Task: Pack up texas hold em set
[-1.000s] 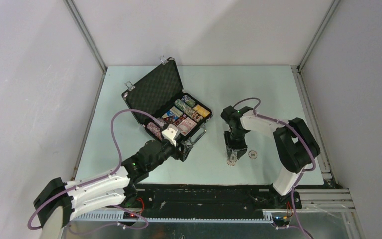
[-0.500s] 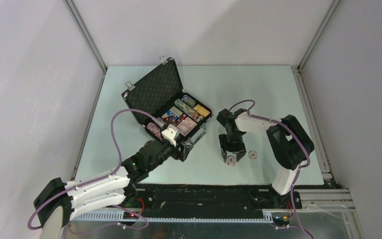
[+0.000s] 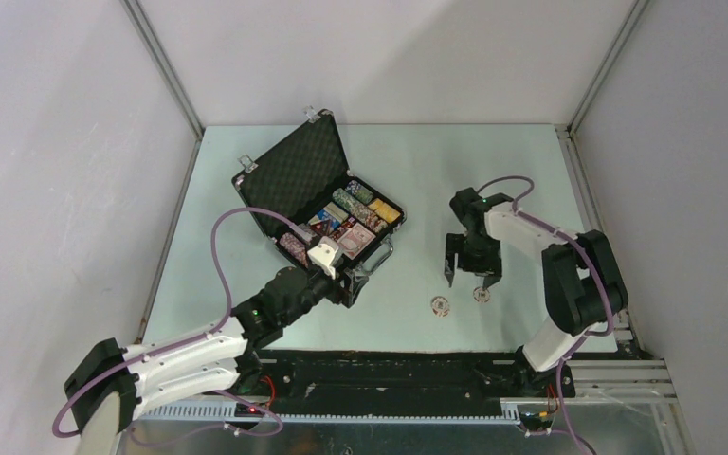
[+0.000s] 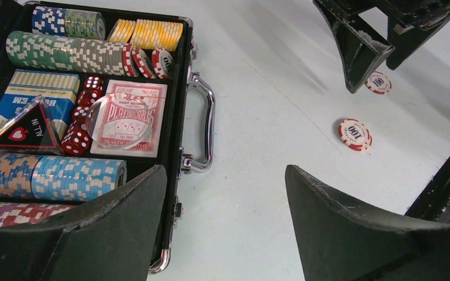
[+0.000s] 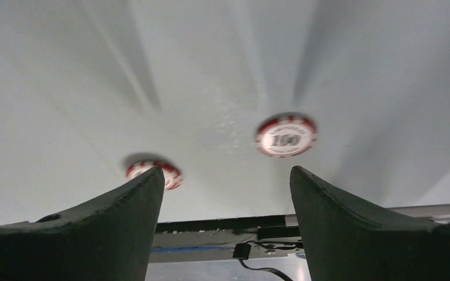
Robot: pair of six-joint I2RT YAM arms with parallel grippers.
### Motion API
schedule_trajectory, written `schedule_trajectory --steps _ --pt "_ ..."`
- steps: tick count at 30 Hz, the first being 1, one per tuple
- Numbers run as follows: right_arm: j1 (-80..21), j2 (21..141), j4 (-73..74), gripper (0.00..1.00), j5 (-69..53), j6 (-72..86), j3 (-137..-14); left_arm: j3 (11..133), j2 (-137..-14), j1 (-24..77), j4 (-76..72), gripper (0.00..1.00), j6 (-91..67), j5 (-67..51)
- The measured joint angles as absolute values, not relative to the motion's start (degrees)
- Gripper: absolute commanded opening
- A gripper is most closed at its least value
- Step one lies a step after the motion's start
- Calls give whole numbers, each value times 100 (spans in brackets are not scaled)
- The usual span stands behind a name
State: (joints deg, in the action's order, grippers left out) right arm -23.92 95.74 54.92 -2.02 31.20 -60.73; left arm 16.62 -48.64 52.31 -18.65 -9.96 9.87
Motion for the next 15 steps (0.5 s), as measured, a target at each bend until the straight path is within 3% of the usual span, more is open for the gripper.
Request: schedule_trajectory --steps 9,15 --pt "-1658 9502 5216 80 117 3146 -5419 1662 -4803 5231 -1745 82 -996 985" --pt "-1396 9592 4978 66 -220 3118 -5262 1662 -4755 5231 -1682 82 -996 987"
